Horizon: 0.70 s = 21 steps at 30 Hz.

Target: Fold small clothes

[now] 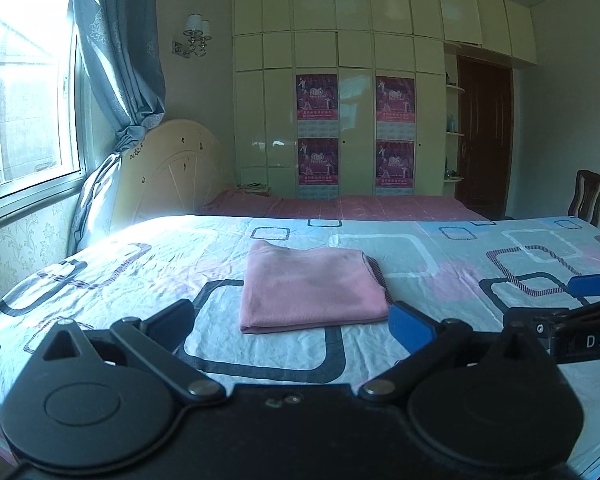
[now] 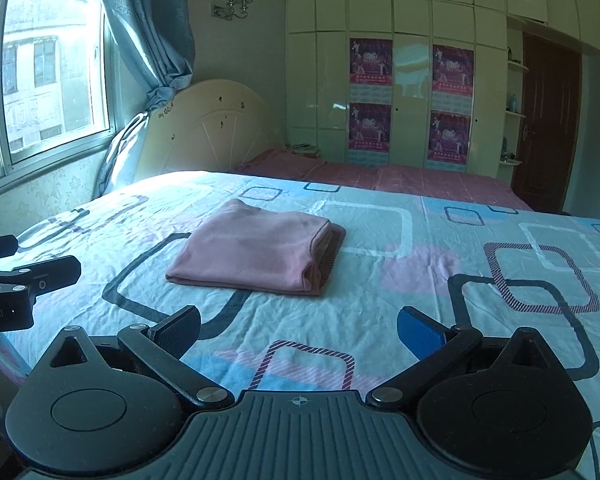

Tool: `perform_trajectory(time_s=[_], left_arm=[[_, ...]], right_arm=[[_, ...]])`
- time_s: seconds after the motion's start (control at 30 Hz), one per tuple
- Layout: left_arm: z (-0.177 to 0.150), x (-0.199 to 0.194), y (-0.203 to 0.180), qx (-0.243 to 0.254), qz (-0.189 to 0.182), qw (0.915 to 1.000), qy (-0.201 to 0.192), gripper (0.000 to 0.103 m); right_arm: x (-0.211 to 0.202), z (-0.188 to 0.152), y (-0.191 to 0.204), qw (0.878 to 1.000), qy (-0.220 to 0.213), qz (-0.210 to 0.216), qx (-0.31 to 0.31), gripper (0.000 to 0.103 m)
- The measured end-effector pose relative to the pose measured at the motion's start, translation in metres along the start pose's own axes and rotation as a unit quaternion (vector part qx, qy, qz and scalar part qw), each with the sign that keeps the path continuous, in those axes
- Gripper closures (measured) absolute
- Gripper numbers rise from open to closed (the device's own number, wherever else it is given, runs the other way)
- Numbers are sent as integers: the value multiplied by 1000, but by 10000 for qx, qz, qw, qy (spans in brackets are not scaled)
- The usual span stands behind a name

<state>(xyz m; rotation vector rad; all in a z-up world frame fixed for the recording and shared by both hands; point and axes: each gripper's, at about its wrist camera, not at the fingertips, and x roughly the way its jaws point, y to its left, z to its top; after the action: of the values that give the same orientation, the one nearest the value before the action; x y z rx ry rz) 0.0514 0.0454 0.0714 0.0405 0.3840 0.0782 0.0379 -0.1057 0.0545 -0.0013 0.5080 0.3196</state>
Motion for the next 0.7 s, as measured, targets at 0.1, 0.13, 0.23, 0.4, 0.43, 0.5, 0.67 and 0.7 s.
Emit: perform_trajectory(time_s=[0.1, 0.13, 0.23, 0.4, 0.43, 0.5, 0.67, 0.7], left_arm=[[-1, -2, 0, 32, -28, 10000, -6, 1], [-1, -3, 0, 36, -36, 10000, -8, 1], [-2, -4, 1, 31, -57, 10000, -6, 1], [-2, -5, 1, 42, -91, 9999, -8, 1], [-1, -5, 1, 46, -87, 10000, -10, 1], [-2, -6, 1, 51, -97, 9999, -2, 1], [-2, -6, 1, 54, -102, 9999, -1, 1], [-1, -6, 1, 57, -110, 9999, 4, 1]], right_arm=[[-2, 1, 1, 10000, -28, -38, 21, 0], [-3, 1, 0, 10000, -34, -45, 26, 0], [-5, 1, 1, 10000, -54, -74, 19, 0], [-7, 1, 0, 9999, -64, -81, 26, 0], [-7, 1, 0, 9999, -61, -81, 24, 0], [-7, 1, 0, 9999, -66, -84, 25, 0], [-8, 1, 0, 9999, -81, -104, 3, 0], [-9, 2, -1, 9999, -85, -104, 2, 0]])
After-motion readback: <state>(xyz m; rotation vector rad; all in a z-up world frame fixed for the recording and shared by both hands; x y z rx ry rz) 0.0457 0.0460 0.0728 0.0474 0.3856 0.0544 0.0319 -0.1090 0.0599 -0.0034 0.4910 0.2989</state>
